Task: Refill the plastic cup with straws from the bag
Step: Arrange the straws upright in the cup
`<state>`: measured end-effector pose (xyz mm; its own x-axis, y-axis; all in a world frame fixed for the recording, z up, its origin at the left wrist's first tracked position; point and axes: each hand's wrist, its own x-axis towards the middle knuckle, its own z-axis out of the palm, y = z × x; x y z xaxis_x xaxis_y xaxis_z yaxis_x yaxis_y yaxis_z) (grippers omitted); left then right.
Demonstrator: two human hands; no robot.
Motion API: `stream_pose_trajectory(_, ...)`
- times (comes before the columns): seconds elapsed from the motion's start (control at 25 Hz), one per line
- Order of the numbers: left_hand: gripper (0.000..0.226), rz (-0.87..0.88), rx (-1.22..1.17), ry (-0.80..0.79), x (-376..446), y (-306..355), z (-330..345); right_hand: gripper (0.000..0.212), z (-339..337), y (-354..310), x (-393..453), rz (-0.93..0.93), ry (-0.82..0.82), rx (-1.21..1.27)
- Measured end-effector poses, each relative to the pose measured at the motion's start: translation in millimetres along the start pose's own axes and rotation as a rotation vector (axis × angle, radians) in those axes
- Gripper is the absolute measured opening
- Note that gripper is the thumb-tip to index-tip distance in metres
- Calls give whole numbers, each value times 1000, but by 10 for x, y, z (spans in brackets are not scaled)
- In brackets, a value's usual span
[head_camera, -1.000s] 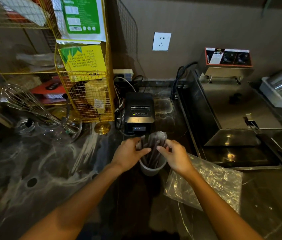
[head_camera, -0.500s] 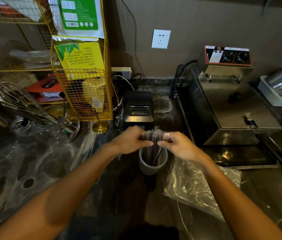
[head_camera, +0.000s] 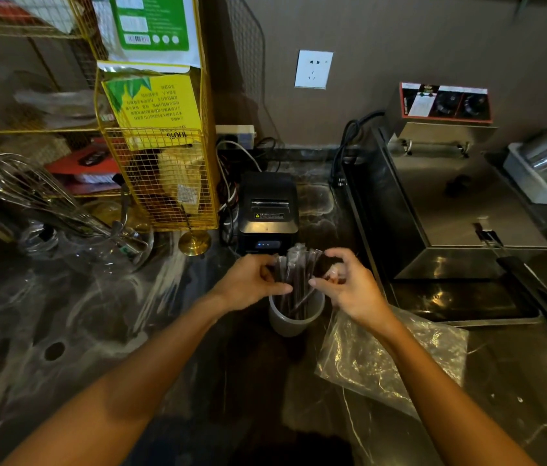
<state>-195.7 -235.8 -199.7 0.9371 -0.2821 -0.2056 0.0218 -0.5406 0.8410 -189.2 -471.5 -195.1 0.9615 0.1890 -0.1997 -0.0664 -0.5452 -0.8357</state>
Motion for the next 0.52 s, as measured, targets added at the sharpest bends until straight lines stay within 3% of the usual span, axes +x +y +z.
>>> stream_pose_trajectory(0.12, 26, 12, -53, 1, 1, -24, 91, 61, 71, 85, 16, 48, 17, 49)
stream_pose_trajectory(0.24, 26, 17, -62, 0, 40, 6, 136, 3, 120, 69, 101, -56, -47, 78)
stream_pose_trajectory(0.36, 22, 25, -49, 12, 59, 14, 142, 40, 101, -3, 167, -103, -58, 40)
stream_pose_trajectory(0.52, 20, 39, -35, -33, 74, 89, -13, 28, -88, -223, 175, -131, -186, 64)
